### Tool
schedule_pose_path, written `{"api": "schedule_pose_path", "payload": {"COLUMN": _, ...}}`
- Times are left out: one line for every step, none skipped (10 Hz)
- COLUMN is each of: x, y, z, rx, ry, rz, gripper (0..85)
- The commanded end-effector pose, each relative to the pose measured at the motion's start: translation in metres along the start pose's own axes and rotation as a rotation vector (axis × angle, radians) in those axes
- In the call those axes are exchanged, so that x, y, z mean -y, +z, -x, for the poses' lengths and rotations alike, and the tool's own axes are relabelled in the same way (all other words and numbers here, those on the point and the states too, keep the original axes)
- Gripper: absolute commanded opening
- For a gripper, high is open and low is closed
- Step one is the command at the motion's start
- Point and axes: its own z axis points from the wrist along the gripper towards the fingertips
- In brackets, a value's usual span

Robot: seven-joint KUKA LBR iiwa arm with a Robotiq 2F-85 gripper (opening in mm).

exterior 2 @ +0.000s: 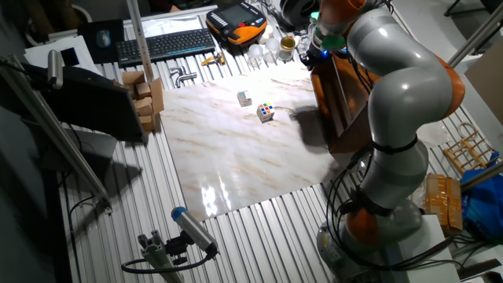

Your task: Put the object on the shelf

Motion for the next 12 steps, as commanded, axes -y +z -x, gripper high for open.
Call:
{"api": "schedule_pose_path", "payload": {"x": 0.000, "y": 0.000, "z": 0.000, "rx": -0.009, "ry": -0.016, "rz": 0.009, "gripper": 0.0}}
{"api": "schedule_pose_path", "payload": {"x": 0.000, "y": 0.000, "z": 0.000, "rx": -0.014, "ry": -0.011, "rz": 0.009, "gripper": 0.0}}
{"api": "schedule_pose_path", "payload": {"x": 0.000, "y": 0.000, "z": 0.000, "rx": -0.014, "ry": -0.003, "rz": -0.011, "gripper": 0.0}}
{"api": "schedule_pose_path", "payload": {"x": 0.000, "y": 0.000, "z": 0.000, "rx": -0.012, "ry": 0.015, "rz": -0.016, "gripper": 0.0}}
{"api": "schedule_pose_path", "payload": {"x": 0.000, "y": 0.000, "z": 0.000, "rx": -0.018, "ry": 0.019, "rz": -0.018, "gripper": 0.0}}
{"api": "schedule_pose_path", "payload": {"x": 0.000, "y": 0.000, "z": 0.000, "rx": -0.029, "ry": 0.023, "rz": -0.008, "gripper": 0.0}}
{"api": "schedule_pose_path", "payload": {"x": -0.003, "y": 0.000, "z": -0.002, "rx": -0.034, "ry": 0.031, "rz": -0.006, "gripper": 0.0}}
{"api": "schedule_pose_path", "payload": {"x": -0.018, "y": 0.002, "z": -0.012, "rx": -0.035, "ry": 0.057, "rz": -0.006, "gripper": 0.0}}
{"api": "schedule_pose_path", "payload": {"x": -0.032, "y": 0.006, "z": -0.025, "rx": -0.029, "ry": 0.068, "rz": -0.020, "gripper": 0.0}}
{"api": "schedule_pose_path", "payload": {"x": -0.037, "y": 0.009, "z": -0.035, "rx": -0.024, "ry": 0.073, "rz": -0.014, "gripper": 0.0}}
{"api": "schedule_pose_path", "payload": {"x": -0.043, "y": 0.011, "z": -0.045, "rx": -0.024, "ry": 0.074, "rz": -0.010, "gripper": 0.0}}
{"api": "schedule_pose_path", "payload": {"x": -0.049, "y": 0.011, "z": -0.053, "rx": -0.025, "ry": 0.066, "rz": -0.013, "gripper": 0.0}}
